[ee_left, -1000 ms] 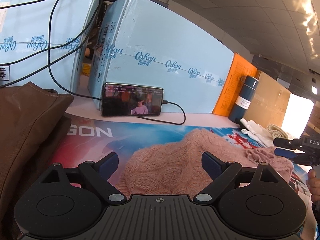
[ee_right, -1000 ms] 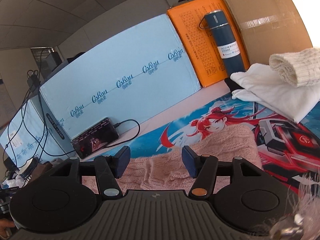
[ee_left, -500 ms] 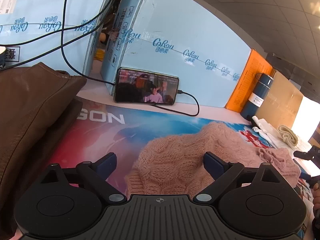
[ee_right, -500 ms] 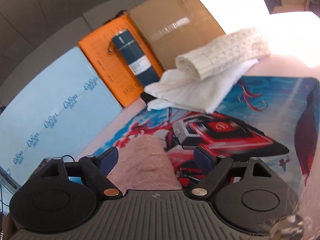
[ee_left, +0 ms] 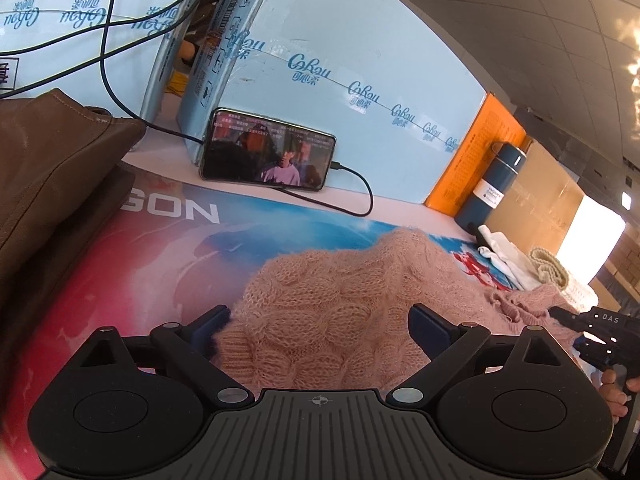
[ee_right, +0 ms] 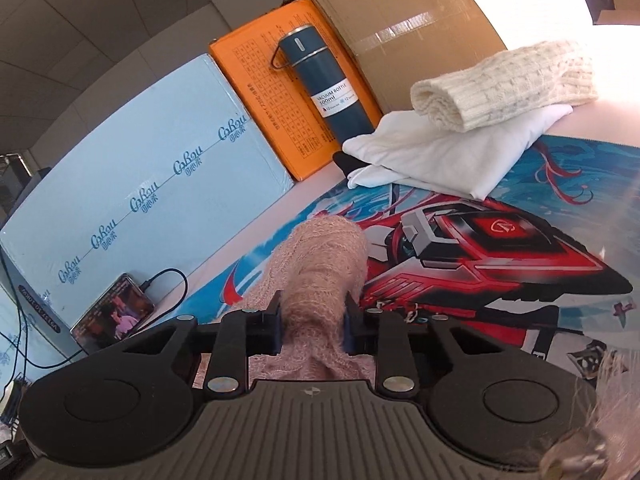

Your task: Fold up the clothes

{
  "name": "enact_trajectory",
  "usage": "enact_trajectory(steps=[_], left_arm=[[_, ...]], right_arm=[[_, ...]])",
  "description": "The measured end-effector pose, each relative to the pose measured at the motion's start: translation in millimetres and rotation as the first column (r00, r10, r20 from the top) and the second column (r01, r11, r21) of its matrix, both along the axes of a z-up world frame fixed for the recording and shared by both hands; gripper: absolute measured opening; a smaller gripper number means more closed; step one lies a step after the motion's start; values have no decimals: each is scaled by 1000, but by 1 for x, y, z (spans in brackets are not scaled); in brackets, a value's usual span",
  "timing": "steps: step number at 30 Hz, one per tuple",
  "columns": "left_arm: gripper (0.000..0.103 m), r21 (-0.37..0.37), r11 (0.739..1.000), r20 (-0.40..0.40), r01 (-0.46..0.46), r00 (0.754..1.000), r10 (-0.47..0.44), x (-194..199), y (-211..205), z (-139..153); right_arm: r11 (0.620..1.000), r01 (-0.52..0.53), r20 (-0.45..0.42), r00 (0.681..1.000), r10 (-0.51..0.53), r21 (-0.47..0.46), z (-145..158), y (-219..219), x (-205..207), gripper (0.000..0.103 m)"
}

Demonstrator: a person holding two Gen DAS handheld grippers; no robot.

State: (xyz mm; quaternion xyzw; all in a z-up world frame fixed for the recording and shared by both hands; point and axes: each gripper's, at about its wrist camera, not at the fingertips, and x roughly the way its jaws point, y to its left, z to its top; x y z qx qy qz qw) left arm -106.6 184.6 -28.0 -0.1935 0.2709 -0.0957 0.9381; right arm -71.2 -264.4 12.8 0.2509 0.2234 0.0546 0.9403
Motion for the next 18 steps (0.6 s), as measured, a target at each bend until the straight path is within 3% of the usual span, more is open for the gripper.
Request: enact_trajectory(steps=[4,7,10,13,15,18], left_arm=[[97,3,1000,3,-7,1000,7,0,0,1],[97,25,1000,1,-18,1000,18,1,-3,1],[97,56,998,23,-37,999,35,2,-10,4],[97,138,987,28,-83,996,80,6,-22,8],[97,177,982,19,-66,998,64,8,-28,8],[97,148,988,22,-29,999,26,7,-26,6]], right_arm=[[998,13,42,999,-10,-66,13,-8,-12,22],[994,81,50,996,-77,-79,18,-24,-10,22],[973,151,93,986,-136,-175,27,-23,-8,22],[939,141,205,976,-78,-315,42,5,-12,22],[903,120,258,966,-10,-412,48,32,-14,22],[849,28,288,946,148,-528,54,83,-20,22]])
